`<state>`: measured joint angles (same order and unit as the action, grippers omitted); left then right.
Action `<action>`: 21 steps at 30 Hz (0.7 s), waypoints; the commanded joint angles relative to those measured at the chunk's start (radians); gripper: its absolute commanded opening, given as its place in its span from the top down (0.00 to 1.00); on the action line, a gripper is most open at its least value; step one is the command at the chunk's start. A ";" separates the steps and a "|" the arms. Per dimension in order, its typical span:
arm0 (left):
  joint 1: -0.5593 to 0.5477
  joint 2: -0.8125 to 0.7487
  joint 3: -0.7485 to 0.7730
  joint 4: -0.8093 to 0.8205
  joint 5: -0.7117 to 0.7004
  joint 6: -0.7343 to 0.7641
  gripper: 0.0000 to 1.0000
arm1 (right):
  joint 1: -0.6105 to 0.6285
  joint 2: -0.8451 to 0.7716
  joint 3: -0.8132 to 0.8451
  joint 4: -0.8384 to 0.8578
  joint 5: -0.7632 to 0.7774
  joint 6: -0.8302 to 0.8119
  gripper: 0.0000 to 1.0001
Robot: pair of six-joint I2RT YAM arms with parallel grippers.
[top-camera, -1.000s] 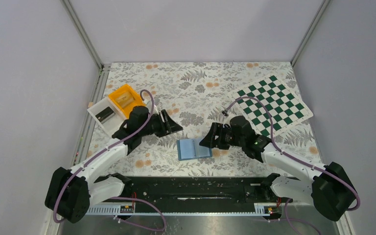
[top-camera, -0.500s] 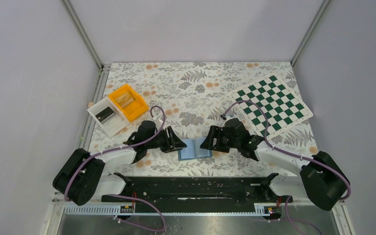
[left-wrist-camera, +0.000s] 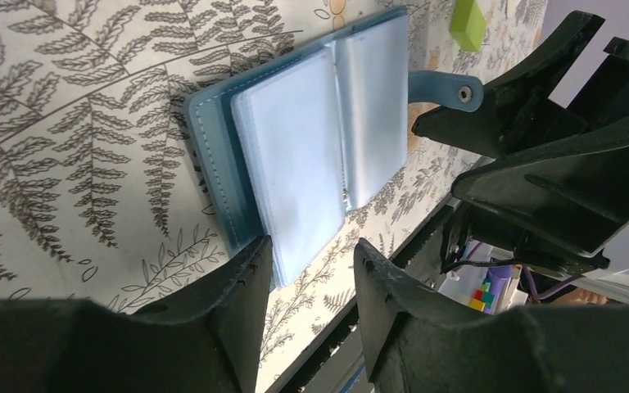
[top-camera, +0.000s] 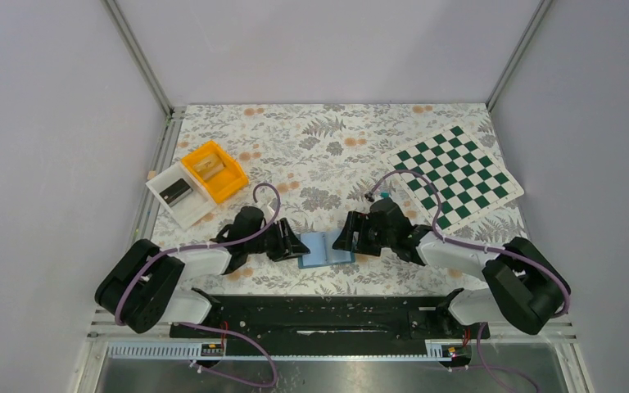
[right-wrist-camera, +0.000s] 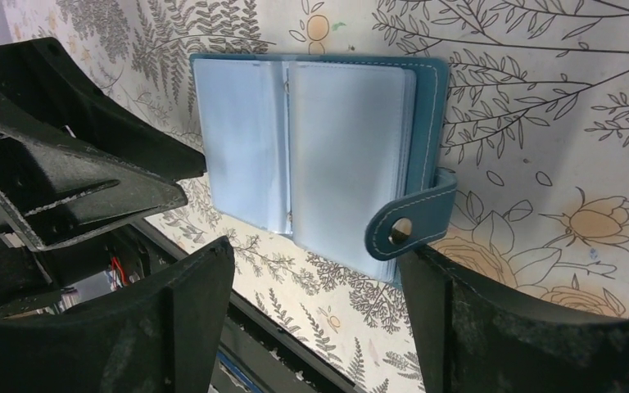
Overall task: Take the credit cards out of the card holder
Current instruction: Remove the credit card from the card holder.
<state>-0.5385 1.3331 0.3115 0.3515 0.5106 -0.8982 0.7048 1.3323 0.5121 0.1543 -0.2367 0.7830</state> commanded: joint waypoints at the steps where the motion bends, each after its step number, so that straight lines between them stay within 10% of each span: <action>1: -0.004 0.014 0.002 0.009 -0.035 0.040 0.59 | 0.008 0.036 0.024 0.057 0.020 0.013 0.20; 21: -0.004 0.101 -0.017 0.056 -0.004 0.051 0.74 | 0.008 0.054 0.011 0.247 -0.127 0.124 0.24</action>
<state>-0.5373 1.4124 0.3115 0.3901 0.5106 -0.8738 0.7048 1.4117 0.5148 0.2600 -0.2752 0.8467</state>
